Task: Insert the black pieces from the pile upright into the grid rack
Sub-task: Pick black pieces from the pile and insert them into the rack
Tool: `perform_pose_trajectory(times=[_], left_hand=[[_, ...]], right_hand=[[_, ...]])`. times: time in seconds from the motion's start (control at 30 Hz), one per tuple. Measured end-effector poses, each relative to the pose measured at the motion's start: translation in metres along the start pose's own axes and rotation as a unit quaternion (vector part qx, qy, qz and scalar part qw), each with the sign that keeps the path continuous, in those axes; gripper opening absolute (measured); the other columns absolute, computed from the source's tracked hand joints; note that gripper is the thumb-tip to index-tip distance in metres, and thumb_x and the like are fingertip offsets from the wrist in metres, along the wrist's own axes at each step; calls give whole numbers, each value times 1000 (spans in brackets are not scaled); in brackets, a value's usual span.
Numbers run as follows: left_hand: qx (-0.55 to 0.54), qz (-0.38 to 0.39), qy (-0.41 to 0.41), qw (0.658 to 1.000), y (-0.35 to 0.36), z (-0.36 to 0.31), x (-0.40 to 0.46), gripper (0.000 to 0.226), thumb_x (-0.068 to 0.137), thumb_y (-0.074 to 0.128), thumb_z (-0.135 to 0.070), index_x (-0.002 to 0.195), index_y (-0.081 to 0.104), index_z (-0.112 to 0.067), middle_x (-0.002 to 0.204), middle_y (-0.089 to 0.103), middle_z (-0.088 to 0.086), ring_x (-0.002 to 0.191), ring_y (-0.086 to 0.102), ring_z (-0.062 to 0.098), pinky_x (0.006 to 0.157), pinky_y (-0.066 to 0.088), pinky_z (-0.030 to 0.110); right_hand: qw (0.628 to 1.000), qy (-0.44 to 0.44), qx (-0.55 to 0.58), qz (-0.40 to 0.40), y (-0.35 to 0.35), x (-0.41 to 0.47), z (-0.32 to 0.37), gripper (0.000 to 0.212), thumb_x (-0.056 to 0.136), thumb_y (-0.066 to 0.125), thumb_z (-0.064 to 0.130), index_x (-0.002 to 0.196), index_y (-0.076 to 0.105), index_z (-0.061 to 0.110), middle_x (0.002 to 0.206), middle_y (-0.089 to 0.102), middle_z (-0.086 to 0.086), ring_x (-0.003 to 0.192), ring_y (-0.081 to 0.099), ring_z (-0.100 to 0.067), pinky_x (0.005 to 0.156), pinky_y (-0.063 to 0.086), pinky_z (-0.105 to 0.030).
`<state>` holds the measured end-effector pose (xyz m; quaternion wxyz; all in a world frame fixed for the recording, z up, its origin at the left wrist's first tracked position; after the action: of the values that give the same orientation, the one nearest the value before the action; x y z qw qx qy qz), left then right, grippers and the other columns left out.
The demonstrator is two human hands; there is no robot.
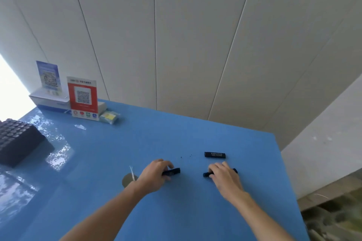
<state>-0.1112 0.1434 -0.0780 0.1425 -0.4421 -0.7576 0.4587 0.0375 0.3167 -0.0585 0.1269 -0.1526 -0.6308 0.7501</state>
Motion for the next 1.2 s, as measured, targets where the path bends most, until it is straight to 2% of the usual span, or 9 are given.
perform_pose_trajectory(times=[0.1, 0.2, 0.33, 0.47, 0.67, 0.77, 0.83, 1.0, 1.2], left_hand=[[-4, -10, 6, 1000, 0, -13, -19, 25, 81, 65, -19, 106, 60, -25, 95, 52, -8, 84, 50, 12, 78, 44, 27], [-22, -29, -1, 999, -2, -27, -36, 21, 81, 65, -17, 99, 59, -24, 94, 59, -7, 83, 53, 15, 78, 47, 34], [-50, -57, -19, 997, -4, -43, -56, 23, 83, 65, -17, 102, 57, -26, 95, 63, -8, 74, 54, 15, 72, 49, 34], [-66, -79, -28, 994, -4, -53, -82, 39, 85, 66, -16, 119, 51, -27, 101, 59, -12, 70, 51, 12, 69, 43, 27], [-88, -89, -69, 990, -5, -33, -139, 62, 86, 65, -20, 133, 35, -46, 104, 52, -10, 90, 53, 15, 84, 39, 27], [-107, -97, -78, 986, -14, -16, -162, 63, 85, 67, -22, 133, 36, -48, 106, 50, -10, 96, 54, 16, 90, 42, 30], [-140, -101, -78, 982, -22, -1, -176, 60, 84, 68, -22, 130, 39, -48, 104, 53, -8, 86, 61, 14, 84, 48, 31], [-190, -146, -70, 968, -50, 43, -212, 48, 87, 63, -14, 117, 47, -48, 94, 60, -2, 66, 62, 21, 63, 53, 31], [-190, -200, -56, 959, -100, 108, -271, 42, 88, 62, -14, 122, 50, -36, 91, 62, -3, 67, 60, 15, 66, 52, 31]], right_hand=[[997, -16, 60, -36, -11, -14, 6, 9, 95, 51, 19, 102, 56, 18, 101, 61, 8, 92, 43, -12, 70, 43, -28], [985, -9, 144, -89, -26, -27, 6, 19, 94, 53, 18, 112, 59, 20, 106, 62, 11, 98, 47, -13, 71, 42, -26], [964, -28, 232, -129, -47, -42, 12, 31, 93, 54, 18, 123, 57, 25, 105, 58, 14, 98, 50, -12, 83, 44, -28], [943, -44, 304, -129, -55, -51, 25, 38, 91, 56, 15, 126, 55, 30, 83, 48, 22, 69, 42, -2, 71, 36, -20], [911, -36, 399, -100, -47, -59, 62, 31, 89, 60, 9, 114, 62, 27, 78, 56, 2, 58, 45, -7, 54, 39, -13], [905, -36, 419, -60, -44, -63, 93, 26, 88, 62, 10, 108, 61, 26, 83, 59, 4, 64, 52, -11, 52, 44, -13], [909, -47, 412, -43, -45, -66, 118, 23, 87, 63, 12, 106, 60, 25, 85, 60, 4, 64, 55, -8, 52, 45, -11], [898, -58, 431, -71, -47, -71, 182, 25, 83, 68, 9, 97, 62, 28, 79, 64, 3, 63, 56, -10, 56, 45, -15], [901, -75, 420, -78, -35, -69, 283, 25, 85, 66, 12, 97, 61, 32, 79, 61, 5, 63, 54, -4, 58, 44, -12]])
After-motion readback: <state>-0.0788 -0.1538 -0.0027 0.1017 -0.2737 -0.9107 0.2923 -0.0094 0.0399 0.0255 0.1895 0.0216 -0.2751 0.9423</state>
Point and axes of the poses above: each hand's wrist, its own x-axis towards the middle knuckle, its own y-axis out of the palm, z = x × y, the point moved 6 cm from there along x, towards the middle knuckle
